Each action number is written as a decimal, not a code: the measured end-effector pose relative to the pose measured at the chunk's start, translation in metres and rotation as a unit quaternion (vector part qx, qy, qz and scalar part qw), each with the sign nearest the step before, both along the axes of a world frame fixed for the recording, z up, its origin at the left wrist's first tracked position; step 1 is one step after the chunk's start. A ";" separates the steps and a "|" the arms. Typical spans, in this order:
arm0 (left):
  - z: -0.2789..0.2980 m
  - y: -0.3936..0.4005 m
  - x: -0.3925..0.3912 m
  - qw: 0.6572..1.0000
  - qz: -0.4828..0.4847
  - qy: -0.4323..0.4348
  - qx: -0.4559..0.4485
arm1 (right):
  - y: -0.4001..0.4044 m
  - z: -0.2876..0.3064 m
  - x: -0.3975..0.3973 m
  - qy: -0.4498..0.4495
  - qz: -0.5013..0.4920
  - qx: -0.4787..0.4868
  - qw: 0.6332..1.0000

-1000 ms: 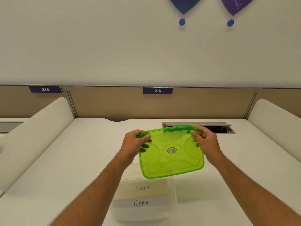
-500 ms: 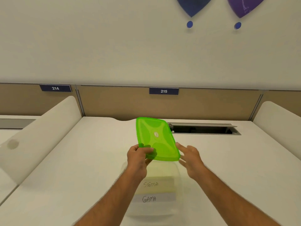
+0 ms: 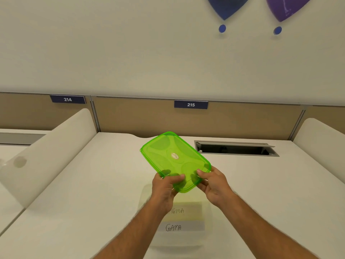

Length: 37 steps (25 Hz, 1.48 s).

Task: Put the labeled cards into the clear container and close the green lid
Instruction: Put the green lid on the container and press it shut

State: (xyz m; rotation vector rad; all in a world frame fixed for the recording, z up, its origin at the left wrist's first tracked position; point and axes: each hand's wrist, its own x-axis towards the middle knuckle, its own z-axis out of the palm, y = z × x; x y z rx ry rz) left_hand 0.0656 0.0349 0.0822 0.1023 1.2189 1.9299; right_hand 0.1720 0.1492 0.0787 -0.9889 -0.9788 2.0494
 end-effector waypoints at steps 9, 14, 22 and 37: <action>-0.007 -0.030 -0.076 0.997 0.061 -0.053 -0.011 | 0.022 -0.004 0.024 -0.081 0.069 0.016 0.994; -0.015 -0.044 -0.094 0.983 -0.004 0.094 -0.157 | 0.024 -0.011 0.031 -0.133 0.108 0.041 0.984; -0.041 -0.057 -0.087 0.832 -0.006 0.455 -0.317 | 0.009 -0.035 0.021 -0.231 0.014 0.201 0.952; -0.067 -0.070 -0.068 0.707 -0.013 0.545 -0.451 | -0.005 -0.076 0.021 -0.322 0.046 0.305 0.895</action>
